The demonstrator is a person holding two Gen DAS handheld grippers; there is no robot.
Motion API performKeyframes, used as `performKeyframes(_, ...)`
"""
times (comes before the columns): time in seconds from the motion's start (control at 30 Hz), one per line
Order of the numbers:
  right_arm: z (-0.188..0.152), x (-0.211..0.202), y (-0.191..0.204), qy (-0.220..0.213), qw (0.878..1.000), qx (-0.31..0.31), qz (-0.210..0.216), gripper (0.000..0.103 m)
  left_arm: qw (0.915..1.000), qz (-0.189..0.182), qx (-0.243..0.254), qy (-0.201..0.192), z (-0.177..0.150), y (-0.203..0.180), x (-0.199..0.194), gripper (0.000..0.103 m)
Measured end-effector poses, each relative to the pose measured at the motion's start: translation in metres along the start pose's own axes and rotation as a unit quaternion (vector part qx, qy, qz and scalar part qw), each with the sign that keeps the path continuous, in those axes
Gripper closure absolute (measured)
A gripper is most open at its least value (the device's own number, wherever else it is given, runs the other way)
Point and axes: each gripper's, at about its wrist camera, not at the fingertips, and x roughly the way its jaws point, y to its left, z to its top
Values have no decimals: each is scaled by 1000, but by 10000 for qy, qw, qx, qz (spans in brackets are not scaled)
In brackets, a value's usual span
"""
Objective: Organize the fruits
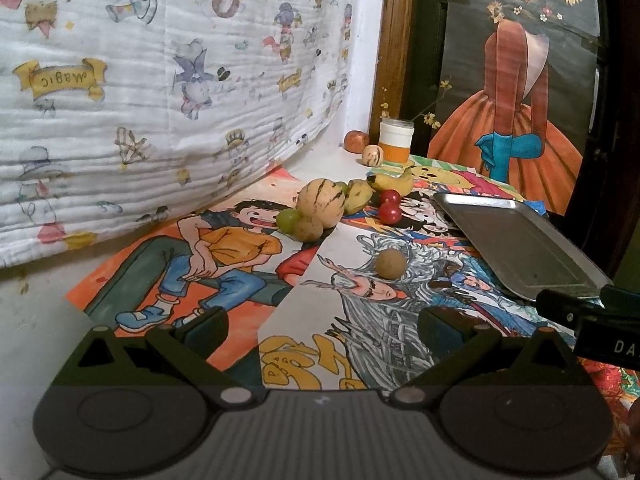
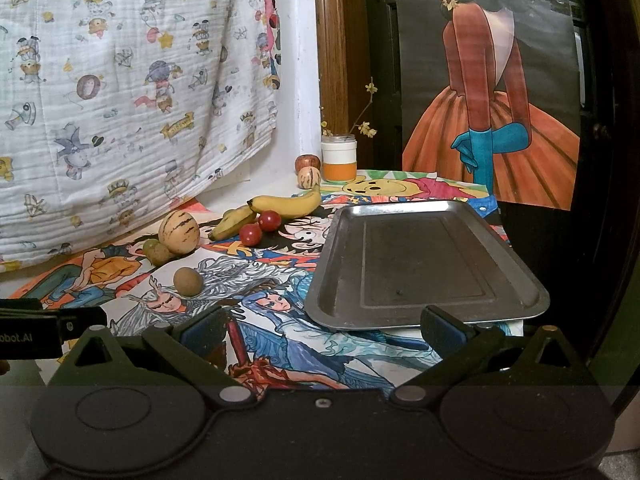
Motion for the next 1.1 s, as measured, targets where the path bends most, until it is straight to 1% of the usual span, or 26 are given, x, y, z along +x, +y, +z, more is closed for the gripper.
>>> performKeyframes(1.1,1,-1,1,6,10000,-6,-4,0,10000,6,-53,68,-2,2,1,0)
